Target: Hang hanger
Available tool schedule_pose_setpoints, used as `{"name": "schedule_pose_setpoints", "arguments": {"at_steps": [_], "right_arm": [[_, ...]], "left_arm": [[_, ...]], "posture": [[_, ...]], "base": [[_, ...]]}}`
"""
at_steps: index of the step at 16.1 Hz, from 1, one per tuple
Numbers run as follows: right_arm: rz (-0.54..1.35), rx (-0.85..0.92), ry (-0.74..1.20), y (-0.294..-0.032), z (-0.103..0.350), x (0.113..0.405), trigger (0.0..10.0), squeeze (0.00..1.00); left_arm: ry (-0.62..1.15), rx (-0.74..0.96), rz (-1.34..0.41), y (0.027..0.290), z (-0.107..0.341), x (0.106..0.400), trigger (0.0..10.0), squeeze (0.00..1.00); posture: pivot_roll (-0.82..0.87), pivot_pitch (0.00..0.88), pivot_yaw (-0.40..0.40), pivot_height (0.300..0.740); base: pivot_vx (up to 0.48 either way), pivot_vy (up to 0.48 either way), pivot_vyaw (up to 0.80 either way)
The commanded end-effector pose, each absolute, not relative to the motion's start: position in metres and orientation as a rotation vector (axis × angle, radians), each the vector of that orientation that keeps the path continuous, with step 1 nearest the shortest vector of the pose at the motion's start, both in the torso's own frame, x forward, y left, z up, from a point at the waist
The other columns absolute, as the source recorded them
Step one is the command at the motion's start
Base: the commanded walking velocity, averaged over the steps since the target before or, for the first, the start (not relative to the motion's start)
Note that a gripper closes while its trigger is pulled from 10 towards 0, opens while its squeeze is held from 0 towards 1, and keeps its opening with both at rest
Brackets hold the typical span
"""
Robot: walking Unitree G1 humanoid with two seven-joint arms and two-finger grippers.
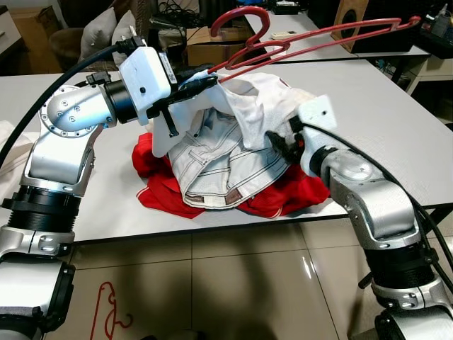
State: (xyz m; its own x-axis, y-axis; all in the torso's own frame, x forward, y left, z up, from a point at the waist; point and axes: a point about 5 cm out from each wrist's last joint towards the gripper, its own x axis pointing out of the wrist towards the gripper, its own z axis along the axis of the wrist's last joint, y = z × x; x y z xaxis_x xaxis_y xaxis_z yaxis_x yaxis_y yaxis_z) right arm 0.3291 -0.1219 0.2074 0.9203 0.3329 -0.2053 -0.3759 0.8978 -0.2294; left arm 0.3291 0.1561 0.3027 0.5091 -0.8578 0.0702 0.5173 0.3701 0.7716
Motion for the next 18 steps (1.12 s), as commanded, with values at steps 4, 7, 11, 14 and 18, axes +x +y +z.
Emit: {"name": "schedule_pose_setpoints", "arguments": {"at_steps": [4,7,11,14,18], "right_arm": [[0.323,-0.258,0.169,-0.135,0.210,0.333,0.0,0.00],[0.313,-0.211,0.150,-0.144,0.213,0.334,0.0,0.00],[0.326,-0.151,0.100,-0.155,0.218,0.331,0.0,0.00],[0.272,-0.094,0.010,-0.175,0.231,0.326,0.0,0.00],[0.306,0.037,-0.194,-0.155,0.246,0.300,10.0,0.73]], "left_arm": [[-0.530,0.783,-0.914,0.159,0.309,0.330,0.0,0.00],[-0.531,0.782,-0.912,0.159,0.308,0.330,0.0,0.00],[-0.531,0.779,-0.909,0.157,0.307,0.331,0.0,0.00],[-0.522,0.764,-0.896,0.155,0.303,0.331,0.0,0.00],[-0.442,0.668,-0.829,0.150,0.276,0.337,0.0,0.00]], "posture": [[-0.03,0.000,0.033,0.740],[-0.03,0.000,0.032,0.740],[-0.03,0.000,0.032,0.740],[-0.04,0.000,0.038,0.740],[-0.05,0.000,0.063,0.740]], "base": [[0.000,0.000,0.00],[0.000,0.000,0.00],[0.000,0.000,0.00],[0.000,0.000,0.00],[0.000,0.000,0.00]]}}
